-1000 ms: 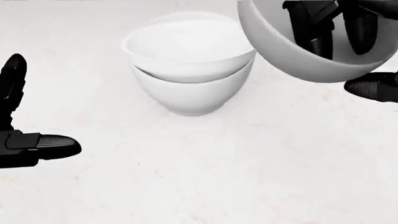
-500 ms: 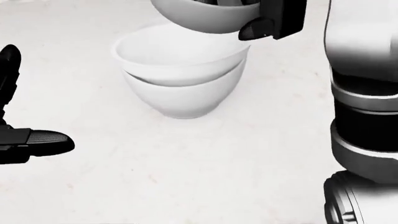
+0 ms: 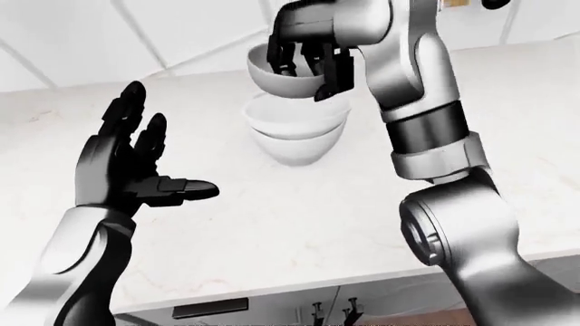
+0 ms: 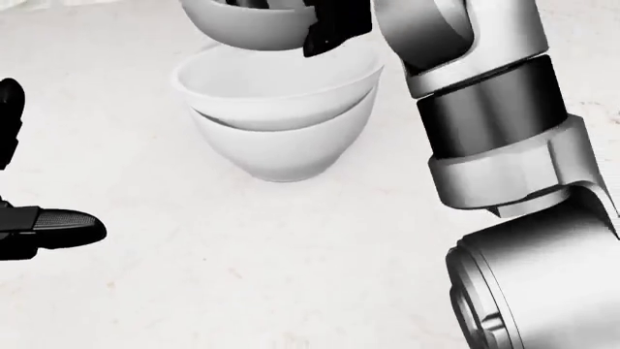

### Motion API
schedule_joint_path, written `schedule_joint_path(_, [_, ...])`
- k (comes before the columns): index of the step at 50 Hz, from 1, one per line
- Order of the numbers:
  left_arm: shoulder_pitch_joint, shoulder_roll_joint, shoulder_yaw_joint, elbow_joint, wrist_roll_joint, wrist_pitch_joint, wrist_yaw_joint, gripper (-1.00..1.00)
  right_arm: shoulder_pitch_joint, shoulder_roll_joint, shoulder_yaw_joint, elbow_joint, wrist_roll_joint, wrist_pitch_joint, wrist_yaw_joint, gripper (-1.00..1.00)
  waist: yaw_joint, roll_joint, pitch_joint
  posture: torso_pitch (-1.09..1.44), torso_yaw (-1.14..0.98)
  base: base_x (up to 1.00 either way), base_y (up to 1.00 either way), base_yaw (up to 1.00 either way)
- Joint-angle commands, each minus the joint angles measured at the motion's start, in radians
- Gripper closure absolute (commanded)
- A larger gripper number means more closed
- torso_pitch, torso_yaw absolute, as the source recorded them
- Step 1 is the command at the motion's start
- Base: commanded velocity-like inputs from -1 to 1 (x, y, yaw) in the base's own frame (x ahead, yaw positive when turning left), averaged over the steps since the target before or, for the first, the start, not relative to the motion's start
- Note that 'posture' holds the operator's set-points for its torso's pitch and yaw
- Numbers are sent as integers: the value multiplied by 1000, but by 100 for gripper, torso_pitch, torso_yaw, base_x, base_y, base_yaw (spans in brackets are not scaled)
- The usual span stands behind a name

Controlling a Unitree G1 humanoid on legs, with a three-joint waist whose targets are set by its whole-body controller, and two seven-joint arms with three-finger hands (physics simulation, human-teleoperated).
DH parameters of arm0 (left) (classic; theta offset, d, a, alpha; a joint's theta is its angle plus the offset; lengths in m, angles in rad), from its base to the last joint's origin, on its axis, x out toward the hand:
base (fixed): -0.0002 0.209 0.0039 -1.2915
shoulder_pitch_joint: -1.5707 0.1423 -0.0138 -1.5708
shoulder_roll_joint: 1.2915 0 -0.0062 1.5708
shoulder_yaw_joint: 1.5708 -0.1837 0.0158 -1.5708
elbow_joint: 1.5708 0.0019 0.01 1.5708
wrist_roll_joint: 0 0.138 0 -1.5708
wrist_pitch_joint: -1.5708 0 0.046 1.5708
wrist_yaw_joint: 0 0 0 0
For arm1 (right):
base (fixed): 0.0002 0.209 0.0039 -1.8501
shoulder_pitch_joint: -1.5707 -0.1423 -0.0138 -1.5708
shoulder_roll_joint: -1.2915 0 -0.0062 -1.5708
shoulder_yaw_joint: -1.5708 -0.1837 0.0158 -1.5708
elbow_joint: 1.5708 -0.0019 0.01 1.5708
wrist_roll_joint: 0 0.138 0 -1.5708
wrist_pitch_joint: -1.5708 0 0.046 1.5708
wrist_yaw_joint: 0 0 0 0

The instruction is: Stack the bowls from largest to smallest.

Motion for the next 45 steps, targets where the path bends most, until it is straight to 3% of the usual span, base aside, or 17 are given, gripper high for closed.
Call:
schedule_joint_path(1, [-20,11,9,-29,5,-31,-7,-100,-27,-5,-10,-20,-13,-3,-37,97,-1,6,-26,0,0,0,0,0])
schedule_joint_path(9, [-43,25,43,-42,-23,10,-1,-100,-17,15,3,11,-54,-11,-50,95,2,7,-26,0,0,0,0,0])
schedule_joint_path(17, [-25,31,47,-18,-24,-27,-11,-100,-4,22,1,19,-77,-27,-56,42,2,10,-27,0,0,0,0,0])
schedule_joint_path(28, [-32,47,74,-44,-70,9,14,-100,-9,24,-7,-23,-73,-20,-24,18,0,11,-28,0,0,0,0,0])
schedule_joint_path(33, [-29,47,63,-36,-64,-8,15,-100,17,34,-2,-111,-68,-7,40,-8,2,11,-24,0,0,0,0,0])
schedule_joint_path(40, [-37,46,53,-35,-67,-7,25,-100,-15,7,-22,-198,-46,16,134,-8,0,10,-24,0,0,0,0,0])
schedule_joint_path(45, [-45,49,47,-53,-76,15,41,-100,-9,-53,-52,-293,-4,41,202,-5,1,7,-20,0,0,0,0,0])
